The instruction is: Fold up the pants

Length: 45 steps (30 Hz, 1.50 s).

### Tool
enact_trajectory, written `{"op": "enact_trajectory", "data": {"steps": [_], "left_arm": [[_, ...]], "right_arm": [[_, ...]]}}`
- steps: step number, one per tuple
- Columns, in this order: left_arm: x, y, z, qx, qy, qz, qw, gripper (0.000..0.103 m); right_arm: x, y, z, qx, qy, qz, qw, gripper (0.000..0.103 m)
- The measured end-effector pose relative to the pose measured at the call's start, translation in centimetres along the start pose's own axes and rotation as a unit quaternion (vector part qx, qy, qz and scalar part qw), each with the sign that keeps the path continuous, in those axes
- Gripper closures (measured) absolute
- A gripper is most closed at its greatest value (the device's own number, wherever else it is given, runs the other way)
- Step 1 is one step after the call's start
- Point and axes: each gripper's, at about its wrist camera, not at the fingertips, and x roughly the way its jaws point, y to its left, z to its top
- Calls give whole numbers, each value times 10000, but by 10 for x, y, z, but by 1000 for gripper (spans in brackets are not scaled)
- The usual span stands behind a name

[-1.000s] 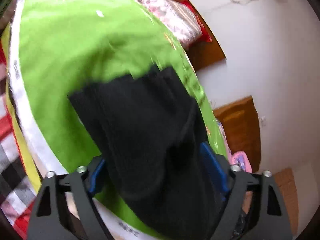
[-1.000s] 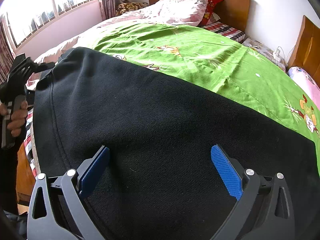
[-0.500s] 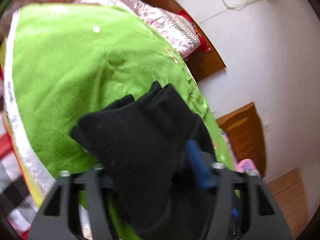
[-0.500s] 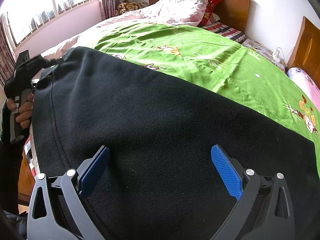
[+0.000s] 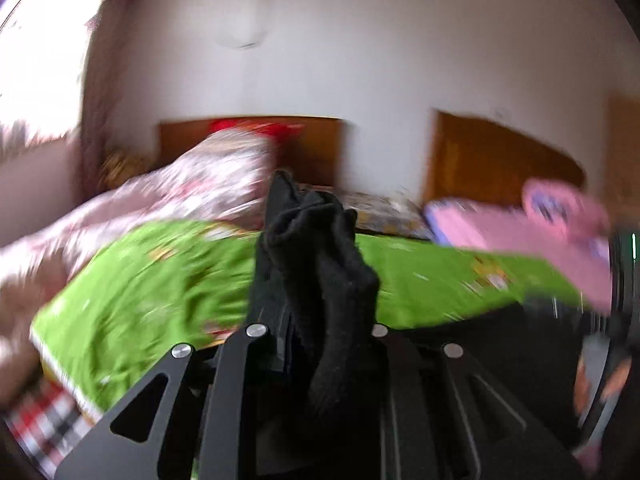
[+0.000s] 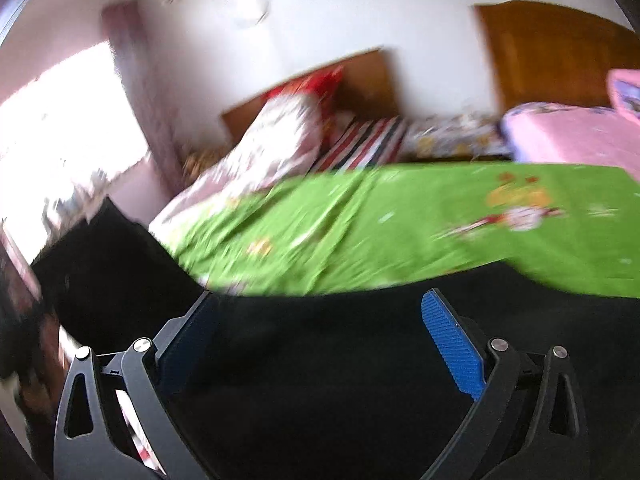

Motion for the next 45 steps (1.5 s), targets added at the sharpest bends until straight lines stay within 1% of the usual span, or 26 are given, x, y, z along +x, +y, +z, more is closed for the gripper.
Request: {"op": "enact_trajectory", "data": {"steps": [1, 3, 6, 7, 8, 9, 10, 11, 12, 14, 15, 17, 18, 20, 21, 22, 24, 26, 28, 30, 32, 34, 39, 42, 44, 45], "left_arm": [[3, -37, -5, 396, 84, -168, 9990, 87], [11, -81, -15, 858, 283, -404, 9951, 87], [29, -151, -58, 1801, 754, -610, 9789, 85], [38, -170, -76, 2068, 1019, -729, 9703, 83], [42, -181, -89, 2234, 1191, -817, 9640, 75], [40, -194, -101, 2521, 1123, -816, 9577, 55], [33, -202, -108, 2716, 1006, -896, 9529, 41], [24, -207, -113, 2847, 977, -1131, 9469, 18], [13, -211, -116, 2942, 937, -1468, 9398, 15], [-8, -216, -121, 3130, 816, -1782, 9293, 15], [-17, -213, -118, 3105, 780, -1862, 9289, 15], [-25, -194, -106, 2805, 695, -1816, 9400, 15], [-29, -176, -94, 2498, 645, -1731, 9505, 15], [-35, -142, -75, 2013, 553, -1505, 9663, 15], [-36, -123, -65, 1765, 518, -1341, 9737, 12], [-34, -97, -57, 1502, 508, -1055, 9817, 11], [-28, -53, -53, 1219, 620, -540, 9891, 11], [-22, -26, -57, 1111, 817, -172, 9903, 11], [-16, -8, -66, 1071, 995, 20, 9893, 11], [-6, 1, -76, 1066, 1240, 94, 9865, 11], [0, -1, -90, 1081, 1458, -33, 9834, 11], [5, -4, -101, 1129, 1521, -65, 9819, 11], [22, 7, -104, 646, 1522, -382, 9855, 11], [11, 8, -100, 634, 1307, -303, 9889, 11], [-1, 8, -96, 706, 1163, -212, 9905, 11], [-7, 10, -95, 743, 1106, -194, 9909, 11]], "right_arm": [[-15, -12, 4, 87, -160, -115, 9998, 5], [-38, -32, 8, 225, -353, -310, 9986, 5], [-61, -57, 6, 346, -475, -567, 9967, 5], [-68, -66, 2, 404, -473, -656, 9959, 5], [-72, -74, 0, 451, -446, -707, 9955, 5], [-75, -79, -4, 492, -420, -751, 9951, 5], [-79, -87, -8, 534, -393, -802, 9946, 5], [-81, -91, -11, 561, -360, -832, 9943, 5], [-82, -95, -15, 589, -327, -854, 9941, 5], [-83, -102, -21, 679, -301, -853, 9936, 5], [-82, -102, -24, 717, -284, -818, 9937, 5], [-82, -102, -30, 797, -245, -682, 9942, 5], [-84, -102, -32, 811, -228, -588, 9947, 5], [-84, -91, -38, 752, -140, -350, 9965, 5], [-81, -84, -40, 694, -85, -256, 9972, 5], [-78, -75, -44, 617, 5, -104, 9980, 5], [-70, -57, -54, 516, 279, 273, 9979, 5], [-61, -43, -64, 484, 538, 512, 9961, 5], [-51, -33, -72, 567, 842, 785, 9917, 5], [-40, -27, -81, 740, 1136, 994, 9858, 5], [-27, -18, -90, 871, 1560, 1120, 9775, 5], [-16, -8, -100, 869, 1885, 1164, 9713, 5], [8, 25, -101, 496, 2273, 1343, 9632, 4], [31, 27, -89, 880, 2332, 1632, 9546, 4], [43, 25, -86, 1149, 2349, 1717, 9498, 14], [48, 25, -85, 1221, 2352, 1674, 9496, 39]]}}
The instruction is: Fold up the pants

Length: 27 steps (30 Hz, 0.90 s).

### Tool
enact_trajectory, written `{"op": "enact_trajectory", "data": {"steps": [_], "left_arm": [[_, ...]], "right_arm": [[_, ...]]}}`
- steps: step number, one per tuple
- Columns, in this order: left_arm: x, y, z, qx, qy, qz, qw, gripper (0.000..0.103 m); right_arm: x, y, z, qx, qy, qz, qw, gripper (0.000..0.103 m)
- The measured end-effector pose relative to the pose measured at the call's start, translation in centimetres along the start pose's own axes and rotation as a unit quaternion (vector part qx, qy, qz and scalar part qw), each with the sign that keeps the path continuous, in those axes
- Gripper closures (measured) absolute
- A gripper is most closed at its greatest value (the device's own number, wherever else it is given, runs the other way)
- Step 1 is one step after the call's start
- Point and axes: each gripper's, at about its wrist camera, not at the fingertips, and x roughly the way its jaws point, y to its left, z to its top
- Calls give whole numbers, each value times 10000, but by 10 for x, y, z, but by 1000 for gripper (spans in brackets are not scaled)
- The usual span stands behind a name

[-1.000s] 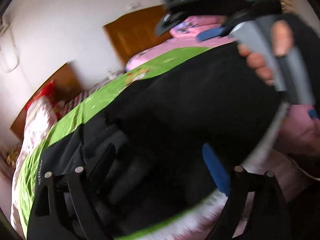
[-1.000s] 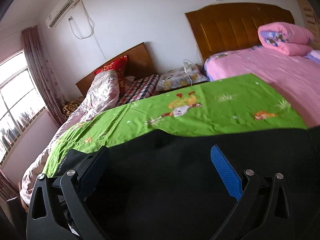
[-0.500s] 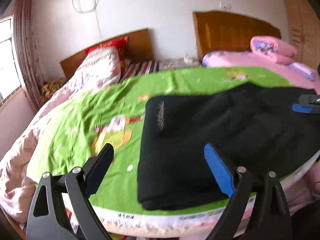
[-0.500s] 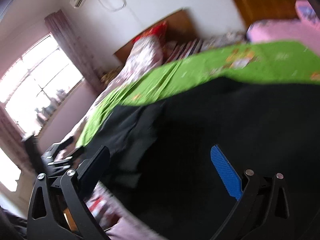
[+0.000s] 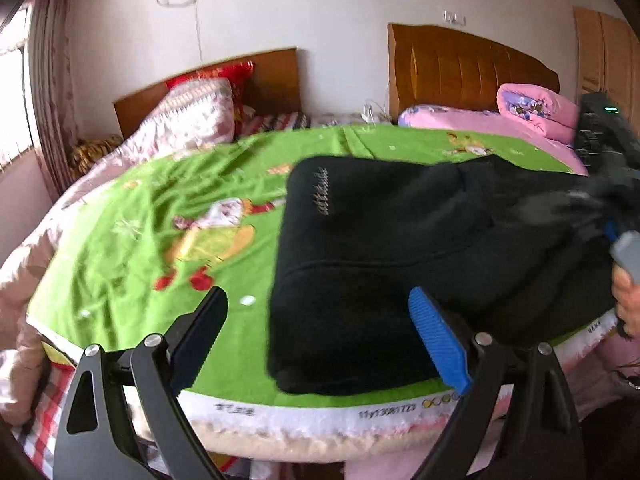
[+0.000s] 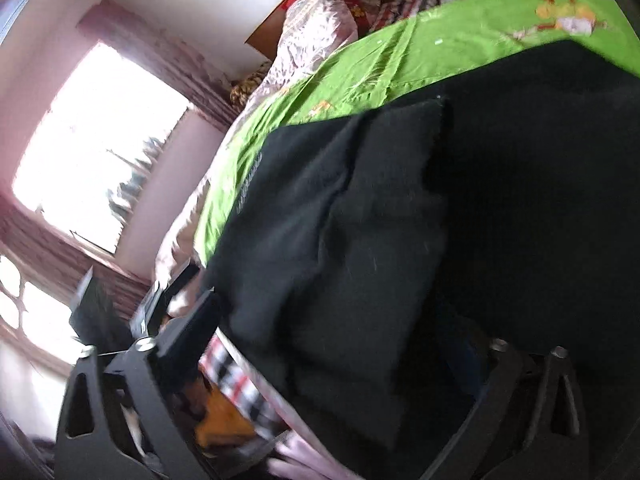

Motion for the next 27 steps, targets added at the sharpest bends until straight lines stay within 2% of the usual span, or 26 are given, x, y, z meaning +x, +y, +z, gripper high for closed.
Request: {"op": "enact_trajectory", "data": {"steps": [1, 4, 6, 7, 10, 14, 17, 19, 20, 23, 25, 27], "left_arm": [[-8, 3, -1, 45, -54, 25, 10000, 11], [-27, 10, -8, 193, -79, -57, 9998, 7], [-33, 12, -16, 291, 6, -144, 9995, 6], [-35, 12, -20, 359, 57, -185, 9992, 6], [-28, 10, -26, 371, 188, -119, 9991, 6], [-9, 7, -14, 123, 289, -213, 9993, 6], [14, 5, -1, 125, 487, 68, 9987, 6], [31, 11, 6, -26, 672, 444, 9967, 6], [36, 14, 9, -95, 716, 560, 9958, 1], [33, 18, 17, -315, 612, 451, 9966, 1], [29, 11, 18, -170, 514, 572, 9969, 1], [31, 8, 15, -147, 577, 521, 9969, 1]], "right_arm": [[2, -1, 1, 11, -75, -50, 10000, 59], [-4, 9, -4, -304, -417, -92, 9986, 70], [-10, 23, -2, -557, -638, -134, 9963, 72], [-17, 33, 1, -721, -811, -184, 9939, 79], [-34, 59, 17, -1127, -1212, -149, 9861, 82], [-46, 92, 34, -1604, -1517, -247, 9750, 84], [-60, 105, 42, -1843, -1753, -288, 9667, 85], [-81, 107, 44, -1945, -2010, -259, 9597, 85], [-93, 105, 42, -1931, -2131, -266, 9574, 85], [-112, 81, 30, -1725, -2263, -407, 9578, 85], [-115, 48, 13, -1349, -2226, -605, 9636, 85], [-110, 13, -1, -915, -2070, -689, 9716, 85]]}}
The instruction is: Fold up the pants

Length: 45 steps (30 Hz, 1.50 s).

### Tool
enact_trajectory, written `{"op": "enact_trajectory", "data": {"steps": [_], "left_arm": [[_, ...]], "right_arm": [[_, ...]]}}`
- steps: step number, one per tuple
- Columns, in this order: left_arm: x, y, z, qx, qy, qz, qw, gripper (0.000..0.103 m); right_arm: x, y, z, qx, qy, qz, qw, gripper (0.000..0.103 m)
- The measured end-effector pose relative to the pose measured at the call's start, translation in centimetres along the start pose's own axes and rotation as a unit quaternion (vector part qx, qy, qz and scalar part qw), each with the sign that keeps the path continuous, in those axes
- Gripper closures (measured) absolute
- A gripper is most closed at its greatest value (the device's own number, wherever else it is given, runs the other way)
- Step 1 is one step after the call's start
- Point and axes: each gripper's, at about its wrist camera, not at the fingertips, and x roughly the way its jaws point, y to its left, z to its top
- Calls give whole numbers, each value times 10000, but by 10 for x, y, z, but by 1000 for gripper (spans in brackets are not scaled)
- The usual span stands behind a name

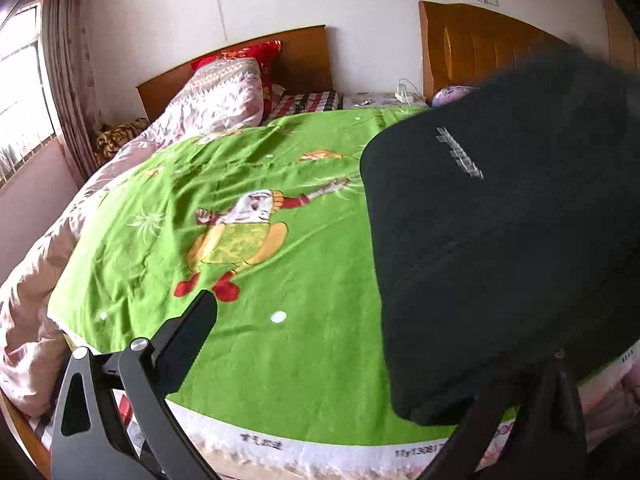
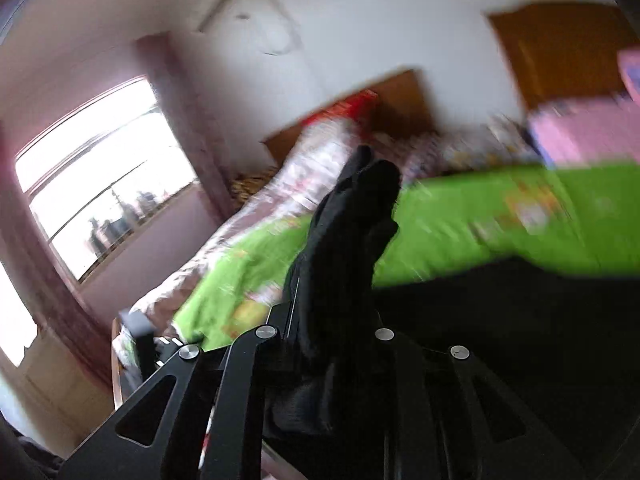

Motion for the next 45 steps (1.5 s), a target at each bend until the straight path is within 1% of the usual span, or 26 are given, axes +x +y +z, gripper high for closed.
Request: {"op": "enact_trajectory", "data": {"steps": [1, 3, 5, 7, 10, 13, 17, 21, 22, 23, 24, 26, 27, 28, 30, 31, 32, 33, 35, 36, 38, 40, 42, 43, 44, 45], "left_arm": [[2, -2, -1, 32, 48, -3, 10000, 1], [7, -8, -4, 151, 140, 45, 9998, 1], [11, -11, -6, 160, 191, 112, 9996, 1], [12, -11, -6, 94, 222, 109, 9996, 1], [12, -12, -6, 131, 245, 158, 9995, 1], [14, -10, -6, 52, 286, 139, 9995, 1], [13, -4, -8, -194, 281, 156, 9993, 1], [16, 5, -13, -509, 361, -40, 9980, 1], [16, 5, -14, -513, 351, -67, 9980, 1], [17, 5, -14, -500, 357, -84, 9981, 1], [16, 4, -14, -459, 358, -89, 9983, 1], [7, -1, -16, -155, 247, -22, 9996, 1], [-1, -6, -18, 165, 176, 74, 9997, 1], [-8, -10, -22, 449, 129, 159, 9988, 1], [-26, -12, -29, 851, 32, 208, 9961, 1], [-35, -10, -30, 935, -5, 177, 9955, 2], [-48, -8, -29, 971, -88, 94, 9952, 2], [-56, -6, -27, 954, -163, 19, 9953, 2], [-79, -3, -11, 791, -514, -185, 9954, 2], [-89, -6, 2, 662, -729, -314, 9946, 2], [-93, -19, 22, 531, -949, -623, 9921, 1], [-82, -39, 41, 506, -921, -771, 9915, 1], [-61, -61, 53, 587, -760, -870, 9916, 1], [-42, -74, 58, 636, -522, -863, 9929, 1], [-24, -84, 59, 687, -275, -758, 9944, 2], [-14, -89, 58, 728, -143, -667, 9950, 2]], "right_arm": [[5, -18, -14, 238, 196, -103, 9995, 85], [12, -39, -34, 506, 399, -194, 9977, 85], [16, -53, -47, 770, 478, -155, 9958, 85], [16, -60, -49, 925, 456, -41, 9947, 85], [18, -60, -50, 939, 464, 6, 9945, 85], [18, -56, -54, 906, 433, 29, 9949, 85], [12, -48, -55, 773, 395, 120, 9962, 85], [21, -55, -61, 861, 549, 80, 9947, 84], [22, -57, -63, 877, 578, -1, 9945, 83], [21, -59, -63, 875, 615, -54, 9943, 78], [20, -59, -63, 859, 643, -130, 9941, 67], [13, -57, -61, 703, 699, -312, 9946, 54], [6, -55, -60, 605, 670, -408, 9951, 42], [-6, -53, -60, 476, 545, -557, 9958, 37], [-24, -52, -60, 292, 343, -860, 9953, 37], [-36, -52, -58, 192, 183, -1066, 9939, 37], [-42, -50, -56, 134, 96, -1125, 9935, 37], [-49, -46, -53, 0, -20, -1162, 9932, 37], [-49, -33, -47, -319, -119, -1199, 9922, 37], [-45, -22, -44, -585, -138, -1205, 9909, 37], [-32, -5, -41, -962, -93, -1171, 9884, 37], [-14, 10, -38, -1275, 29, -1145, 9852, 37], [4, 25, -42, -1644, 178, -1243, 9784, 37], [7, 28, -46, -1794, 224, -1286, 9751, 37], [12, 32, -52, -1977, 316, -1339, 9706, 37], [16, 33, -57, -2116, 430, -1397, 9664, 37]]}}
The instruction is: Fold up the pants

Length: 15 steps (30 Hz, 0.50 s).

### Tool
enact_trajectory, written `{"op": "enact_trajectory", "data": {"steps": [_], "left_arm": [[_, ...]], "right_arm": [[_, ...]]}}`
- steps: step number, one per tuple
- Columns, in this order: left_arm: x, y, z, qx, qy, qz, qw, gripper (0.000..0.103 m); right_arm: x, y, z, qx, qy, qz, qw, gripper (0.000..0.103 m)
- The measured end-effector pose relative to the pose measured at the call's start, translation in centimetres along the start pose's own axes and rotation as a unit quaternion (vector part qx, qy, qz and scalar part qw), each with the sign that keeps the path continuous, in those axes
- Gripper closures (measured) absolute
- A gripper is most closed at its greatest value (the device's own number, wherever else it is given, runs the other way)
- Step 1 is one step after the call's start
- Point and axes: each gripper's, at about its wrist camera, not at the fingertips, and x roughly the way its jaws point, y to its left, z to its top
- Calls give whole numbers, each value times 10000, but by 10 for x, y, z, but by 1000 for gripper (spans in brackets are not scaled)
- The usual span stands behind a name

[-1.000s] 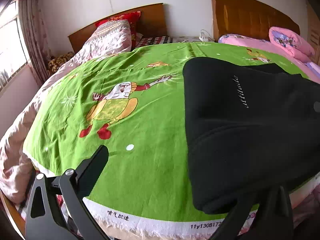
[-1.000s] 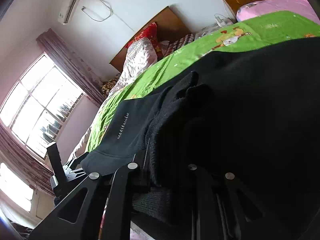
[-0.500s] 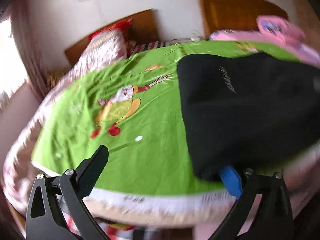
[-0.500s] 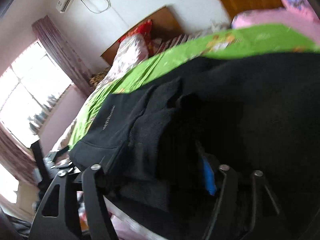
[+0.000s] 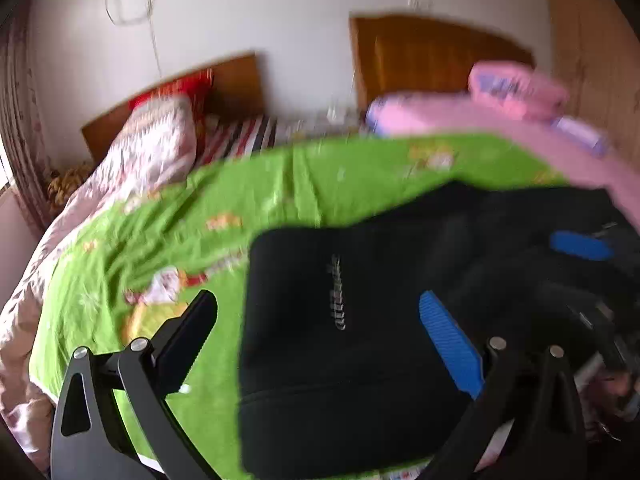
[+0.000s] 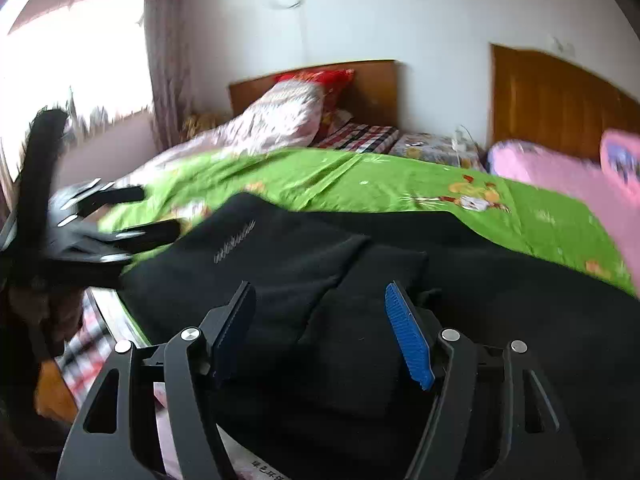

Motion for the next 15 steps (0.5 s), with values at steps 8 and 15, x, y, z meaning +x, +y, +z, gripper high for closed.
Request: {"op": "enact_trajectory", "data": {"steps": [8, 15], "left_arm": [[44, 2, -31, -115, 602, -77, 9981, 1], [28, 2, -21, -278, 855, -125, 9959, 2]], "right_arm": [[20, -9, -28, 67, 370, 210, 9991, 33], [21, -9, -29, 162, 331, 246, 9990, 31]]}}
